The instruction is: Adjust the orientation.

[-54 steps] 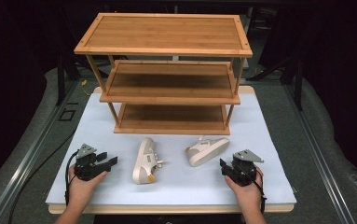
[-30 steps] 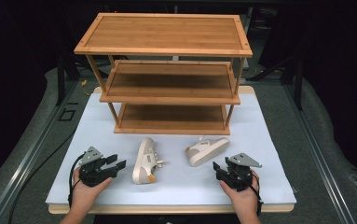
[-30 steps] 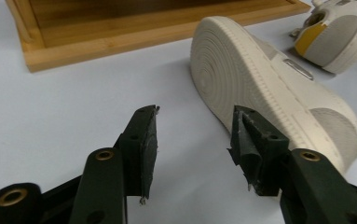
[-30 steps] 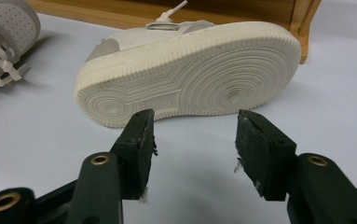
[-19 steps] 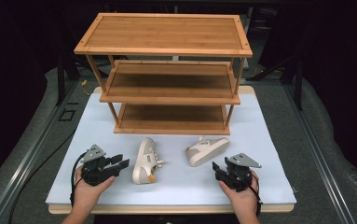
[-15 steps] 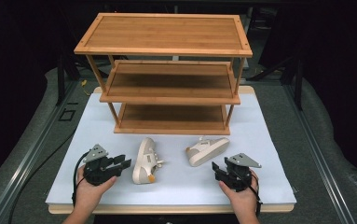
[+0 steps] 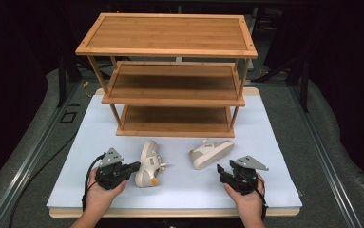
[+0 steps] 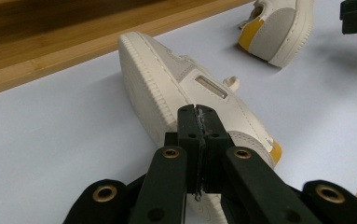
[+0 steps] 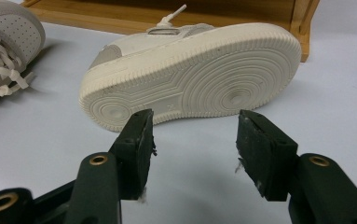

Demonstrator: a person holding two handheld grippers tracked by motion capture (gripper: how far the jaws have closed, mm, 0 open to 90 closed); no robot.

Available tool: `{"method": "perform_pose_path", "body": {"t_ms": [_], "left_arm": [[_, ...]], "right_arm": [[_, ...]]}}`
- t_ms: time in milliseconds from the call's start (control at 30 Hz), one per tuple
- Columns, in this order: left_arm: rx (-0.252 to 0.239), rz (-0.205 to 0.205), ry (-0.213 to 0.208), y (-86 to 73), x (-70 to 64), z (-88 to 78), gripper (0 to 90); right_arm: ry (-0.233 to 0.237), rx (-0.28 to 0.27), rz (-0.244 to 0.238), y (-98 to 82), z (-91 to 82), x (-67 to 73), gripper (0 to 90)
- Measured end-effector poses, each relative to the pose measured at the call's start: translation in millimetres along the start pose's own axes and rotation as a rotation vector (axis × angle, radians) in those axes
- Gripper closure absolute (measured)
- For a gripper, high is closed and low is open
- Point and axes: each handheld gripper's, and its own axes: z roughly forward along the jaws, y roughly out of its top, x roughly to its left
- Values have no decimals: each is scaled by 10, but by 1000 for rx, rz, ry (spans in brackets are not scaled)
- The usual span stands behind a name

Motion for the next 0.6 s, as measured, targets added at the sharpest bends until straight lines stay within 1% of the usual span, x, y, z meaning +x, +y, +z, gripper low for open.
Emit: {"method": "perform_pose_path", "body": {"t_ms": [100, 400, 533, 600], "left_arm": [[10, 3, -2, -18, -10, 25, 891], [6, 6, 7, -38, 7, 9, 890], [5, 2, 15, -52, 28, -9, 890], [4, -2, 21, -68, 63, -32, 890]], "right_arm": [[-1, 1, 1, -1, 2, -3, 458], [0, 1, 10, -3, 3, -19, 454], [0, -1, 12, -3, 1, -24, 454], [-1, 0, 10, -3, 2, -30, 454]]}}
